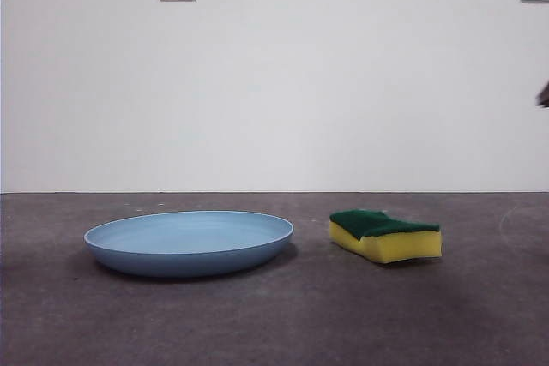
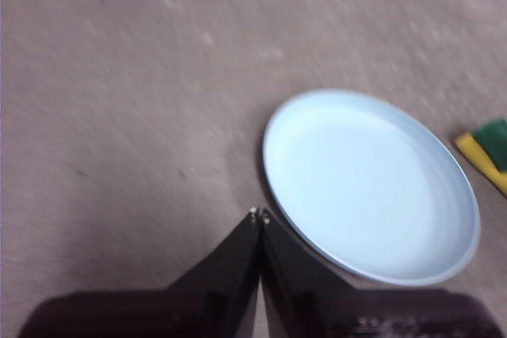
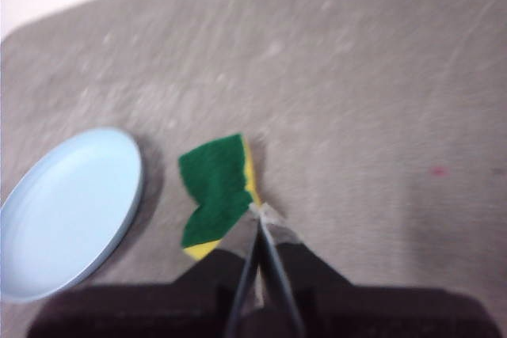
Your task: Pick up the plate,pick up the cloth,clean the plate with the cloth
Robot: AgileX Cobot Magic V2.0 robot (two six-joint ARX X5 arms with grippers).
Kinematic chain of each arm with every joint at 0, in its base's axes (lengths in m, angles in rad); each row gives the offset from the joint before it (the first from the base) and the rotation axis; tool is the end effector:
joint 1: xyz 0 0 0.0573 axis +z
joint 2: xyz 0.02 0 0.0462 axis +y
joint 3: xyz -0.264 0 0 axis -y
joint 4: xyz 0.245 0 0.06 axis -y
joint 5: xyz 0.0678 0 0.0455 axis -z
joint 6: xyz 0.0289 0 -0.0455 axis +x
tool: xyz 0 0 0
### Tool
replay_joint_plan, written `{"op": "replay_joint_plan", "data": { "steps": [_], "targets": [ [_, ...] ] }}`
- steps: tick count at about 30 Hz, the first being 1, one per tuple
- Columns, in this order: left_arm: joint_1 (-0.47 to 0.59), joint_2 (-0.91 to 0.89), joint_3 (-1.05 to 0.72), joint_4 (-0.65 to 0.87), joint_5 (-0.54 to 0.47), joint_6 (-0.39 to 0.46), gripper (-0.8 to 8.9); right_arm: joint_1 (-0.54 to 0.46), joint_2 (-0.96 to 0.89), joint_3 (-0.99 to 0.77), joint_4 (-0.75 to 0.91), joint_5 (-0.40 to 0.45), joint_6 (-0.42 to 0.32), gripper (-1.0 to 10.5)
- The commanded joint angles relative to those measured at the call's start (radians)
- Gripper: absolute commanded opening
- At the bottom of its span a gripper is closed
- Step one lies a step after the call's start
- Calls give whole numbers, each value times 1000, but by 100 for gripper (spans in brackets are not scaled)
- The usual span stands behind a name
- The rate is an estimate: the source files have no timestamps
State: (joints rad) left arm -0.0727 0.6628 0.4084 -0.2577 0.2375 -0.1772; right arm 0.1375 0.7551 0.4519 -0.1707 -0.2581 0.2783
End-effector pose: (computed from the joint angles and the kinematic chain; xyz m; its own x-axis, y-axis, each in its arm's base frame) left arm 0.1468 -0.0175 0.2154 0.8279 -0.2962 -0.4763 0.1847 0.9458 -0.2671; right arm 0.1621 0.0299 0.2249 0.8172 0.3708 -0.4412 -0.2196 0.9082 0.3564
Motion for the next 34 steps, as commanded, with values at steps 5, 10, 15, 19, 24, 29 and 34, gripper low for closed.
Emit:
{"op": "replay_joint_plan", "data": {
  "steps": [5,10,15,19,24,29,34],
  "targets": [
    [2,329,158,-87,132,51,-4,0,303,147,3,-260,-45,1],
    [2,472,228,-81,227,48,84,1,436,224,-3,-348,-51,102],
    [1,513,235,-33,237,-39,408,1,463,249,-4,-336,-51,318],
    [1,529,236,10,235,-67,407,1,462,263,-4,-337,-51,317],
    [1,611,296,17,198,-82,404,1,462,275,-3,-337,-51,316],
    [-3,759,402,-9,201,-81,404,1,462,275,-4,-337,-51,316],
    [-23,920,517,-55,193,-63,403,1,462,275,-6,-338,-51,316]
  ]
}}
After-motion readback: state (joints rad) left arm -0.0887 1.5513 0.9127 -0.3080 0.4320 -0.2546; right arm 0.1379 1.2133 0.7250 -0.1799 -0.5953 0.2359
